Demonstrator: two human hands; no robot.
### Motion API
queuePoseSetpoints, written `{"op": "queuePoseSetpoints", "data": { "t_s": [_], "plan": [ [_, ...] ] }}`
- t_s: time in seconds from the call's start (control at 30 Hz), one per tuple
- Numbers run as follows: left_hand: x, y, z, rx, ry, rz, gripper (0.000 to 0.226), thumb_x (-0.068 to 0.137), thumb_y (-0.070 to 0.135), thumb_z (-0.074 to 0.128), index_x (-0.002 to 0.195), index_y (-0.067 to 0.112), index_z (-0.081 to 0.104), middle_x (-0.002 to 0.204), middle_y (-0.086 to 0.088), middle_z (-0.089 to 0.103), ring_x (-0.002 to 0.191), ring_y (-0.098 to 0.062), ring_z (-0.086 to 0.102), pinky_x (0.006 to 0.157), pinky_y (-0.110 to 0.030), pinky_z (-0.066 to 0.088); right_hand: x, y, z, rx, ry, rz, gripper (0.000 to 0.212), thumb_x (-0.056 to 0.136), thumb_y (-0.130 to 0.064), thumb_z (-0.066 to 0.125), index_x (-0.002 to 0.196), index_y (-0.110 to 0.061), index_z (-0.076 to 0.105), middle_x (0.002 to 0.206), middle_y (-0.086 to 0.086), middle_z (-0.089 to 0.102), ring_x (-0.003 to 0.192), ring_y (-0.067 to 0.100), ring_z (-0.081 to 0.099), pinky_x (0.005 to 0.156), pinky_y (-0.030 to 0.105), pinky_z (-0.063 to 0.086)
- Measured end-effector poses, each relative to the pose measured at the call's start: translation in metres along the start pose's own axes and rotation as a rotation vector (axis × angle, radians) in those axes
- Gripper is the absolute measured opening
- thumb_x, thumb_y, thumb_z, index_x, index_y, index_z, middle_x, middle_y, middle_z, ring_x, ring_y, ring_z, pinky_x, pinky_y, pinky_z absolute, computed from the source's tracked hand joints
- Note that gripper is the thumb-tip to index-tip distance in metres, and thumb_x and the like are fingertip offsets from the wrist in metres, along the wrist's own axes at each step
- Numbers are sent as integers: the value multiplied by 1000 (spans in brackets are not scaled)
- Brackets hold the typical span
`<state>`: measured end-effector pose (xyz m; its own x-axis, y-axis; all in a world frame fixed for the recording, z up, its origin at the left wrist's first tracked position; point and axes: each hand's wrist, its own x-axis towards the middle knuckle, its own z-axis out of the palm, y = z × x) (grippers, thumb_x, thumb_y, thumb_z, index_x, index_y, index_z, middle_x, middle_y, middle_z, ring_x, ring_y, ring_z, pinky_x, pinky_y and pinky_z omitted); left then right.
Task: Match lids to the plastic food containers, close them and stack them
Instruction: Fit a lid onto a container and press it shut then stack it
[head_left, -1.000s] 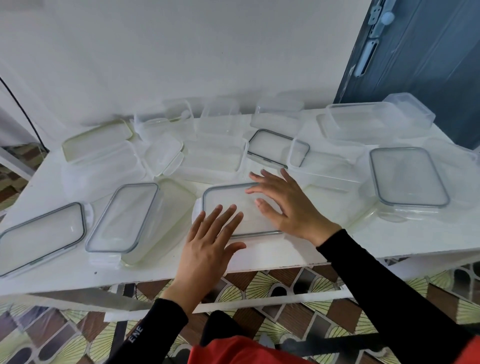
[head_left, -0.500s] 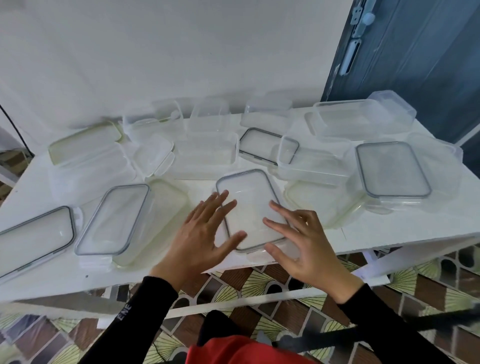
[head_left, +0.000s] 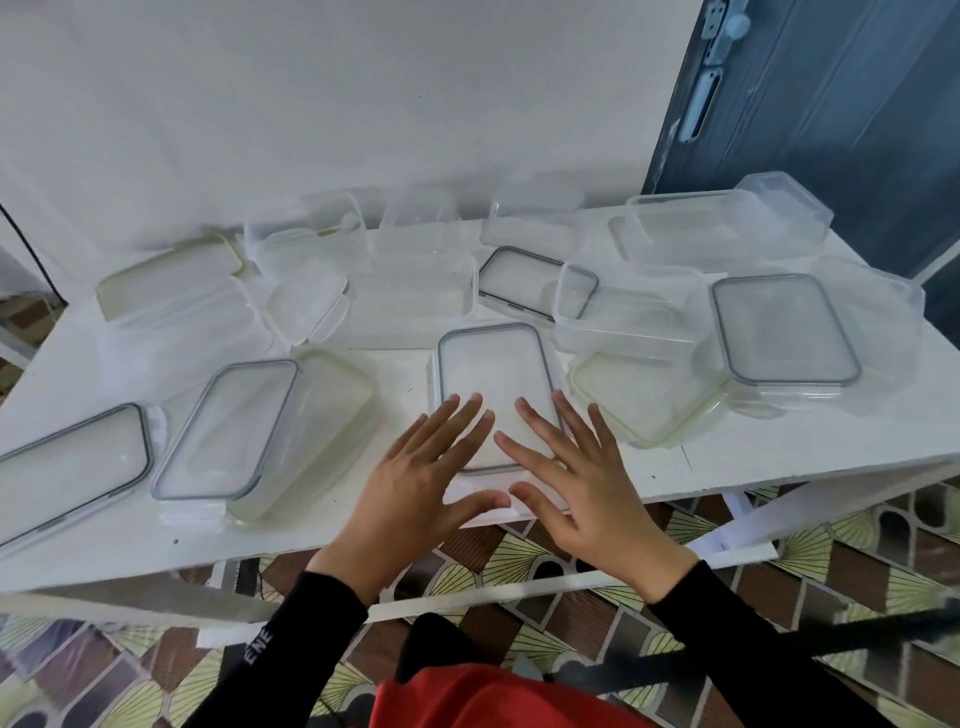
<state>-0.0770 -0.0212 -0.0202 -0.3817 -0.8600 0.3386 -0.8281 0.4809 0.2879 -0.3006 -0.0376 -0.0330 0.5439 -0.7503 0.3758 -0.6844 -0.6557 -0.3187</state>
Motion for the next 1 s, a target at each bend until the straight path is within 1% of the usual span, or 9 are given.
{"op": "queuePoseSetpoints", "data": {
  "t_s": [0.1,0.2,0.33,0.53,0.77,0.93,1.0],
  "plan": [
    [-2,1,7,-27,37,35,71,90,57,56,148,19,40,158,-1,31,147,-21,24,111,-42,39,1,4,-3,-8,-25,-30,50,102,-44,39,149,-30,37,162,-4,21,152,30,5,117,64,8],
    [-2,5,13,-45,84,27,66,92,50,58,146,15,42,156,-5,33,147,-24,26,110,-43,41,2,3,-3,10,-6,-50,49,102,-40,42,149,-28,39,161,-3,24,152,30,6,117,65,6],
    [-4,9,16,-64,92,2,64,95,47,56,146,13,42,157,-6,32,147,-26,25,107,-47,43,2,2,0,64,20,-40,47,101,-38,47,147,-27,43,160,-2,28,151,27,11,117,64,11],
    [-3,17,16,-33,75,-39,63,96,45,53,145,9,42,156,-7,32,148,-25,23,108,-47,41,1,4,2,113,12,-40,48,100,-34,52,146,-25,45,159,0,30,151,27,15,116,58,25],
    [-5,20,18,21,50,-63,63,96,45,48,147,11,37,158,-7,29,148,-25,20,110,-49,39,1,5,2,98,4,-47,48,100,-35,52,146,-25,44,159,-1,31,150,25,17,116,54,28],
    [-5,21,21,41,42,-73,63,96,45,46,148,11,35,158,-8,29,148,-26,20,109,-50,39,2,4,-1,80,-2,-52,48,100,-36,48,147,-25,43,159,-2,31,150,23,16,118,52,24],
    [-5,22,23,50,56,-81,61,96,43,47,147,11,36,157,-8,31,148,-26,22,108,-50,40,2,4,0,77,5,-40,47,100,-34,49,147,-25,43,158,-3,32,150,23,17,118,52,25]
  ]
}}
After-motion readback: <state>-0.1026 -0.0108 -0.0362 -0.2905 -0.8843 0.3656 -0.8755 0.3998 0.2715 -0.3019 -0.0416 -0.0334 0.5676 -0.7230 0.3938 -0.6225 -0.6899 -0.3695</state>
